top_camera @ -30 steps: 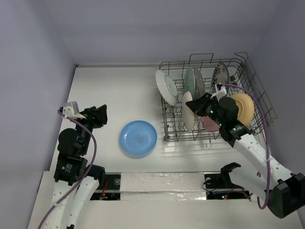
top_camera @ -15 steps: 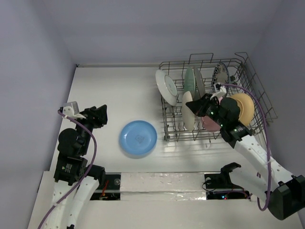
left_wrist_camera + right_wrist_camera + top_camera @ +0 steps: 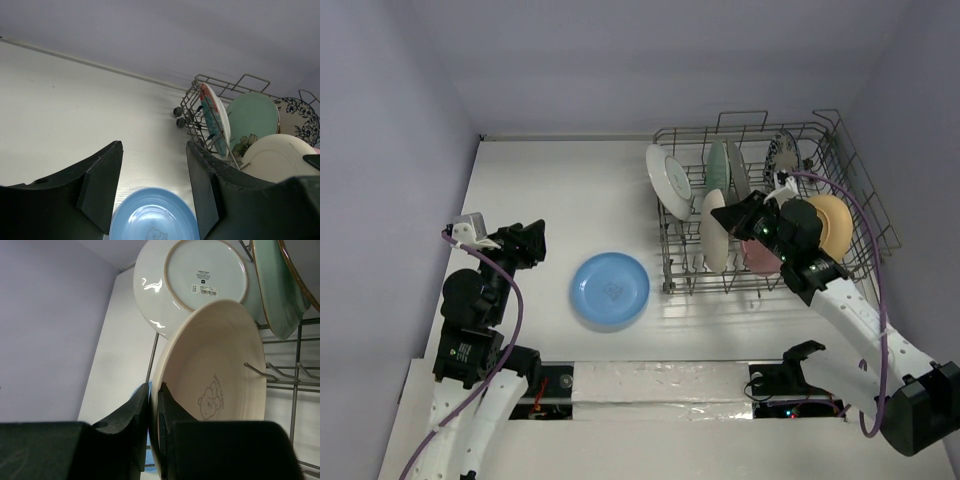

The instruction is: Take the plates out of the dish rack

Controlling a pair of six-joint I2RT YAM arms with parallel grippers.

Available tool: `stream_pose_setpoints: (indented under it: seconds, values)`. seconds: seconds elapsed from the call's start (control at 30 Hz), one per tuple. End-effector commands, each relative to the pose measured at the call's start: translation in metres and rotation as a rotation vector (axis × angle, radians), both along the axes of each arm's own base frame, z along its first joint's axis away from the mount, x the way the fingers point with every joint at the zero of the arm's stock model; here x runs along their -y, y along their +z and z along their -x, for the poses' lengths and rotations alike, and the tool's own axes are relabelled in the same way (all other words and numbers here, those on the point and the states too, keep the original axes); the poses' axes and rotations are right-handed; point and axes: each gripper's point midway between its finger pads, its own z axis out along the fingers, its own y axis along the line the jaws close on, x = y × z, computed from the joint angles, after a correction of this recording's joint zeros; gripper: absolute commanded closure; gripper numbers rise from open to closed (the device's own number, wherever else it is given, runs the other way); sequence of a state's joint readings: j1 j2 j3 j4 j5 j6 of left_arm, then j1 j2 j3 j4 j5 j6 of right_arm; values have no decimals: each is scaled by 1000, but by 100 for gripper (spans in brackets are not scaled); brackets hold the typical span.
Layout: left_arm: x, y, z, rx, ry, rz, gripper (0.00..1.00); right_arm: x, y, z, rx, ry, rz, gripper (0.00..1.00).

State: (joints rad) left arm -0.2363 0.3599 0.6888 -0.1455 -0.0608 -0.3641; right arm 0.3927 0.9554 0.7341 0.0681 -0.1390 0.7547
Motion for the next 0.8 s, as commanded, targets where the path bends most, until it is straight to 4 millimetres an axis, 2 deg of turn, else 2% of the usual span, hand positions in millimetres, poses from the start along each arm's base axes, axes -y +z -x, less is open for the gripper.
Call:
stream_pose_setpoints:
  seconds: [0.0, 0.07, 0.1, 0.13, 0.17, 0.23, 0.27, 0.33, 0.37, 0.43, 0.47, 0.53, 0.57, 0.67, 0.7, 0.77]
  values:
    - [4, 16, -1, 62, -20, 7, 49, 13, 186, 31, 579, 4, -182, 100]
    - [4, 16, -1, 60, -20, 7, 49, 15, 181, 37, 602, 6, -199, 100]
    - [4, 16, -2, 60, -20, 5, 49, 15, 169, 34, 576, 4, -201, 100]
    - [4, 16, -2, 60, -20, 7, 49, 13, 142, 27, 513, -2, -188, 100]
    - [5, 15, -2, 57, -22, 6, 49, 11, 126, 21, 469, -7, -194, 100]
    - [5, 16, -1, 60, -23, 8, 49, 8, 101, 16, 425, 0, -191, 100]
    - [5, 16, -1, 60, -23, 6, 49, 9, 103, 16, 426, -6, -188, 100]
    - [6, 15, -2, 57, -27, 7, 49, 12, 124, 22, 471, -12, -186, 100]
    - [6, 15, -2, 57, -27, 7, 49, 17, 150, 27, 519, -26, -171, 100]
    - [5, 16, -1, 60, -27, 8, 48, 26, 185, 40, 594, -42, -177, 100]
    - [5, 16, -2, 60, -25, 8, 48, 30, 209, 50, 641, -43, -177, 100]
    - [5, 16, -2, 60, -25, 8, 47, 31, 226, 63, 682, -22, -186, 100]
    - [5, 16, -1, 62, -26, 8, 46, 30, 232, 67, 694, -11, -195, 100]
    - [5, 17, -1, 65, -28, 7, 42, 24, 223, 68, 679, 27, -212, 100]
    - [6, 16, -1, 63, -30, 8, 42, 22, 208, 63, 650, 30, -205, 100]
    - [6, 17, -1, 65, -33, 8, 42, 19, 197, 59, 628, 34, -206, 100]
